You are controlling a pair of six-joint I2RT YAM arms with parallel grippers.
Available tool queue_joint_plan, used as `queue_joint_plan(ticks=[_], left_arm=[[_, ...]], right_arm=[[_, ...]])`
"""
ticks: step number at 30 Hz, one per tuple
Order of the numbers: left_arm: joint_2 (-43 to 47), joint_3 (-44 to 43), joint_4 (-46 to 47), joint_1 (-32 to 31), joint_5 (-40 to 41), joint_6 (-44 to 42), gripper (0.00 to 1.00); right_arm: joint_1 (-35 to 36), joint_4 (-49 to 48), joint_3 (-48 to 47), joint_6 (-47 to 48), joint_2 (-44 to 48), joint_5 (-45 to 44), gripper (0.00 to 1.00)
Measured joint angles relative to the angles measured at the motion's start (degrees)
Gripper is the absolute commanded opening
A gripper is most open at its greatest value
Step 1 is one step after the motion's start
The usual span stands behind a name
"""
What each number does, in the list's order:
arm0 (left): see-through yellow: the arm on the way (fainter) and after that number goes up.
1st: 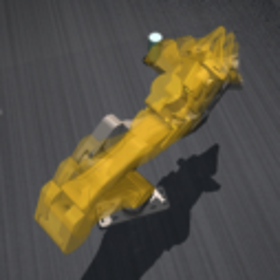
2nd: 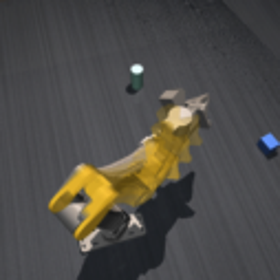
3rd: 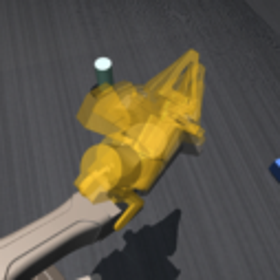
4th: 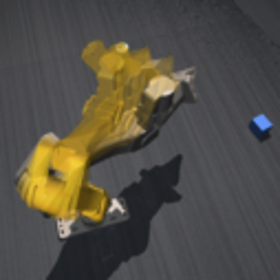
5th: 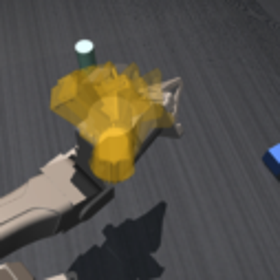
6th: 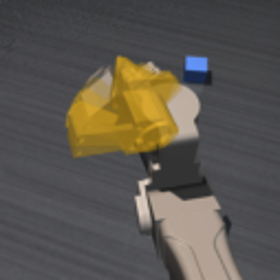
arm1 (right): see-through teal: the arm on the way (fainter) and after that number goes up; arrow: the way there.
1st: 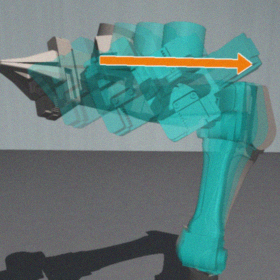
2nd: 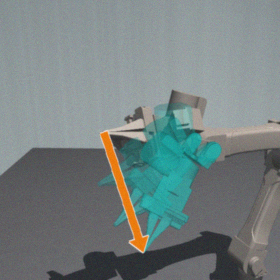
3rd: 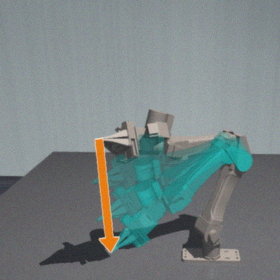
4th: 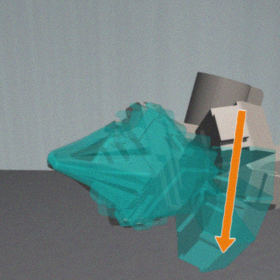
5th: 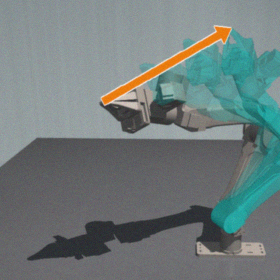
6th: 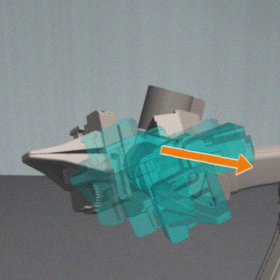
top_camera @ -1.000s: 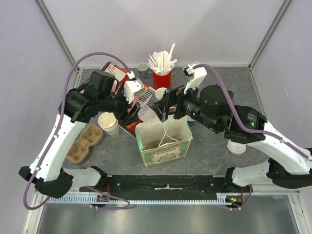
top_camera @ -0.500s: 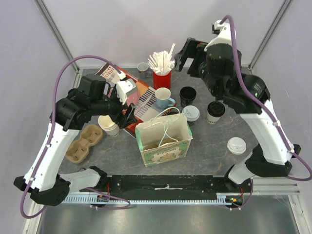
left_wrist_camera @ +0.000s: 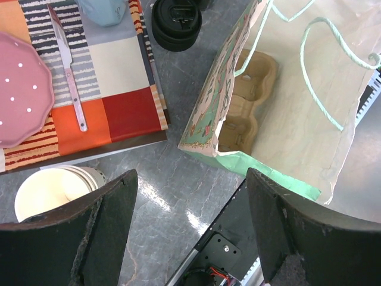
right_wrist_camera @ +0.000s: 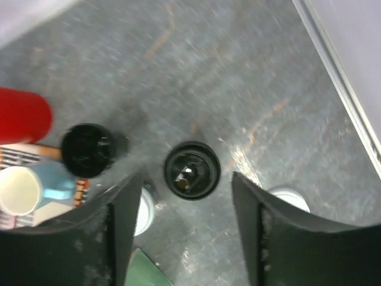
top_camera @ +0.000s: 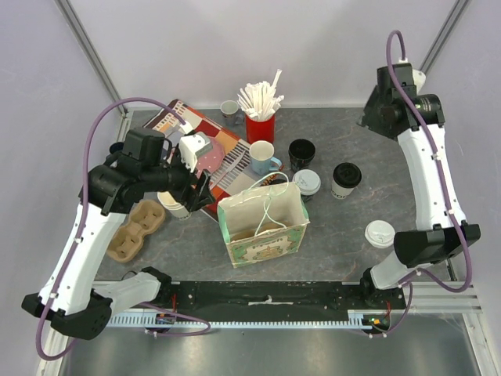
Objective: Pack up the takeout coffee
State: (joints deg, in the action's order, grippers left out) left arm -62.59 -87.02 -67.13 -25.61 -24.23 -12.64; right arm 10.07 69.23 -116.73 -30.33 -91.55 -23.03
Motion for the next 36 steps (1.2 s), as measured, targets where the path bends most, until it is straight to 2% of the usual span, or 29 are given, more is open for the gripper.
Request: queue_joint_plan(ticks=[2, 6, 13, 17, 22, 31, 36], left_arm=[[0.0, 0.0, -0.4, 0.2, 0.0, 0.0, 0.80], [-0.3, 0.0, -0.6, 0.5, 0.2, -0.1, 0.80], [-1.6, 0.0, -0.7, 0.8, 0.3, -0.3, 0.80], [-1.9, 0.0, -1.2, 0.8, 0.2, -0.3, 0.80], [-2.8, 0.0, -1.6, 0.8, 0.1, -0.3, 0.80], [-3.4, 0.0, -1.6, 0.9, 0.1, -0.3, 0.80], [-3.4, 0.0, -1.7, 0.9, 0.1, -0.3, 0.80]], right_arm=[[-3.5, 0.2, 4.5, 1.1, 0.2, 2.8, 0.67], [-5.5, -6.1, 18.4, 11.6, 3.8, 15.4, 0.54], [-3.8, -12.3, 29.4, 31.0, 11.9, 26.8, 0.57], [-2.0, -14.4, 33.3, 37.7, 13.7, 28.1, 0.55], [-0.2, -15.9, 34.3, 43.9, 11.6, 28.6, 0.56], [1.9, -18.1, 35.7, 48.3, 6.9, 27.1, 0.46], [2.5, -18.3, 36.9, 49.2, 4.9, 24.4, 0.45]])
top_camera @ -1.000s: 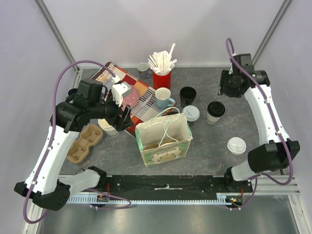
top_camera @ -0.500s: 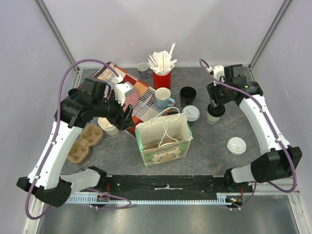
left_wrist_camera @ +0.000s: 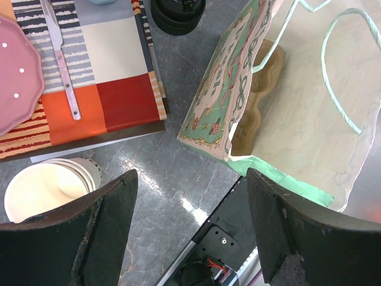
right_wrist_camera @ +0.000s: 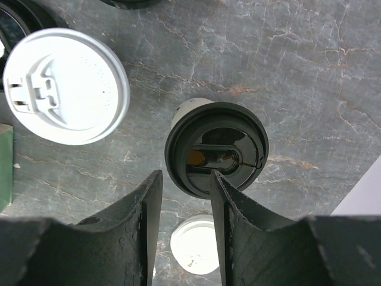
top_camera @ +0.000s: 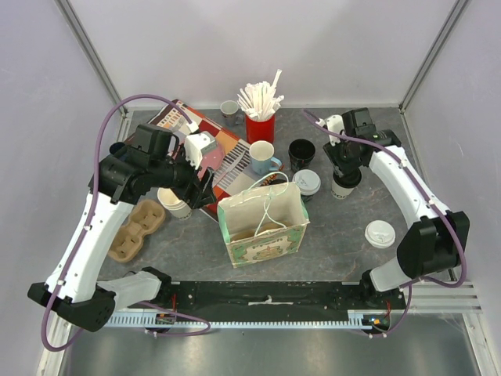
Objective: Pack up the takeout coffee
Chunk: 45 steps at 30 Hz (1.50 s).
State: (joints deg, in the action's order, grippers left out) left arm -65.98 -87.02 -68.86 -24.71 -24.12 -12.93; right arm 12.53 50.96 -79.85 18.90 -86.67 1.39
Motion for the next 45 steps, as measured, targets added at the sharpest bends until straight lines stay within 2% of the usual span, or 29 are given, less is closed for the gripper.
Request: queue_joint_plan(ticks=[25, 28, 35, 45], left_arm=[[0.0, 0.2, 0.0, 0.0, -0.3, 0.0, 0.80], [0.0, 0.2, 0.0, 0.0, -0.3, 0.0, 0.80], [0.0, 0.2, 0.0, 0.0, -0.4, 0.0, 0.80], [0.0, 0.2, 0.0, 0.0, -0.5, 0.0, 0.80]], right_arm=[[1.2, -1.7, 2.6, 1.1, -5.0, -1.2, 0.25], [1.2, -1.7, 2.6, 1.2, -5.0, -1.4, 0.21], [1.2, -1.8, 2.6, 1.6, -5.1, -1.4, 0.00], [1.2, 0.5, 1.3, 0.8, -4.0, -0.5, 0.00]])
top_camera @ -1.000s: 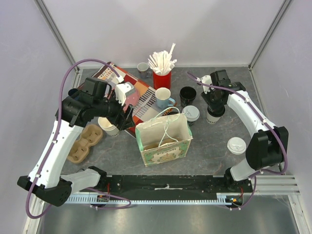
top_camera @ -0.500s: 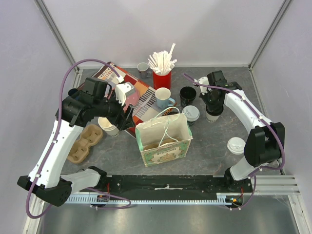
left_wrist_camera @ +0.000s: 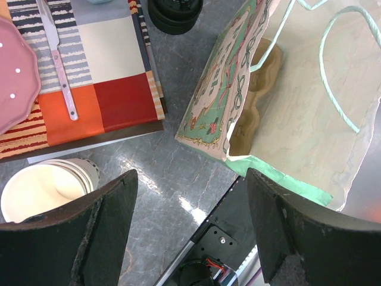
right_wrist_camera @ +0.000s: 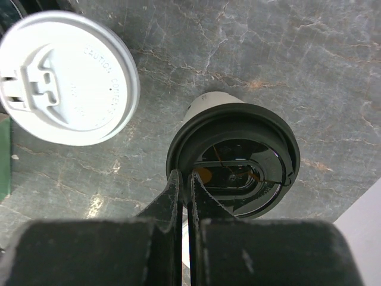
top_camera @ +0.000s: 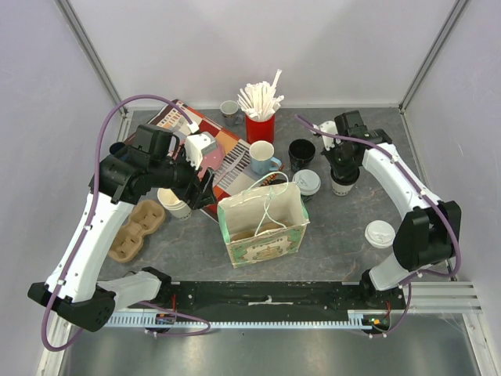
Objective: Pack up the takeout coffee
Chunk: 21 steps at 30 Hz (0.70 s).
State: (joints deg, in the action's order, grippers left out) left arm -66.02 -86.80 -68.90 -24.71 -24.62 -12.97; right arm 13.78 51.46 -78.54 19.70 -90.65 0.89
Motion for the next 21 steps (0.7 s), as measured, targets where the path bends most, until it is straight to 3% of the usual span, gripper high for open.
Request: queue_joint_plan(ticks=[8, 13, 16, 21], left_arm=[[0.0, 0.0, 0.0, 0.0, -1.0, 0.0, 0.80], [0.0, 0.0, 0.2, 0.0, -1.1, 0.0, 0.80], [0.0, 0.0, 0.3, 0.0, -1.3, 0.0, 0.80], [0.1, 0.0, 0.3, 0.0, -2.8, 0.1, 0.82]], right_arm=[[0.0, 5.6, -12.5, -3.0, 2.8, 0.9, 0.00], [1.3, 10.8, -26.8, -6.0, 3.0, 1.4, 0.00], [5.7, 14.0, -36.1, -7.3, 2.7, 0.4, 0.00], [19.7, 16.1, -50.8, -11.3, 2.1, 2.9, 0.00]])
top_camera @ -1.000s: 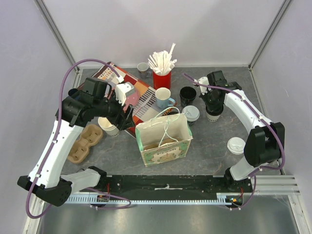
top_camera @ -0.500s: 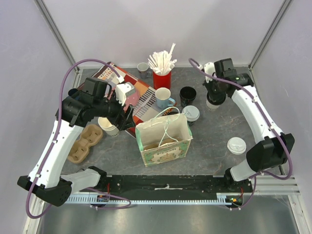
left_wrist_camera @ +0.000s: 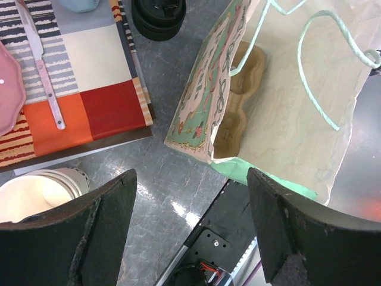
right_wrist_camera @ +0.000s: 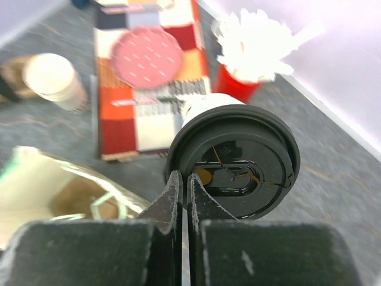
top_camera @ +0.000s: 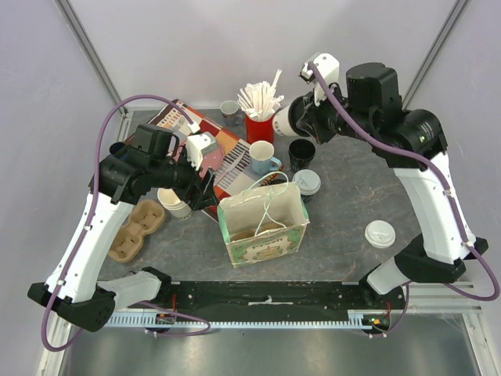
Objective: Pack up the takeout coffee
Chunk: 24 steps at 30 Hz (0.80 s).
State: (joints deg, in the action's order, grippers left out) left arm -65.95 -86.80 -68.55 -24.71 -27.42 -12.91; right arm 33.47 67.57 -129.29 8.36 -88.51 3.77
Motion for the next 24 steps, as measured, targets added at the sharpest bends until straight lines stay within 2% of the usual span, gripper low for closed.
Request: queue_joint_plan(ticks=[8, 10, 14, 24], left_arm=[[-0.1, 1.1, 1.1, 0.0, -2.9, 0.9, 0.83], [-0.3, 1.3, 1.5, 0.0, -3.5, 1.1, 0.78], [-0.7, 2.1, 1.7, 0.0, -4.5, 1.3, 0.76], [-1.4, 3.2, 1.7, 0.0, -6.0, 1.4, 0.67]], right_arm=[[14.4, -3.8, -1.3, -9.0, 2.0, 3.0, 0.00], [18.5, -4.7, -0.7, -10.9, 1.9, 4.0, 0.00], [25.2, -5.2, -0.1, -13.4, 1.4, 5.7, 0.00], [27.8, -2.0, 2.5, -14.8, 2.6, 4.4, 0.00]])
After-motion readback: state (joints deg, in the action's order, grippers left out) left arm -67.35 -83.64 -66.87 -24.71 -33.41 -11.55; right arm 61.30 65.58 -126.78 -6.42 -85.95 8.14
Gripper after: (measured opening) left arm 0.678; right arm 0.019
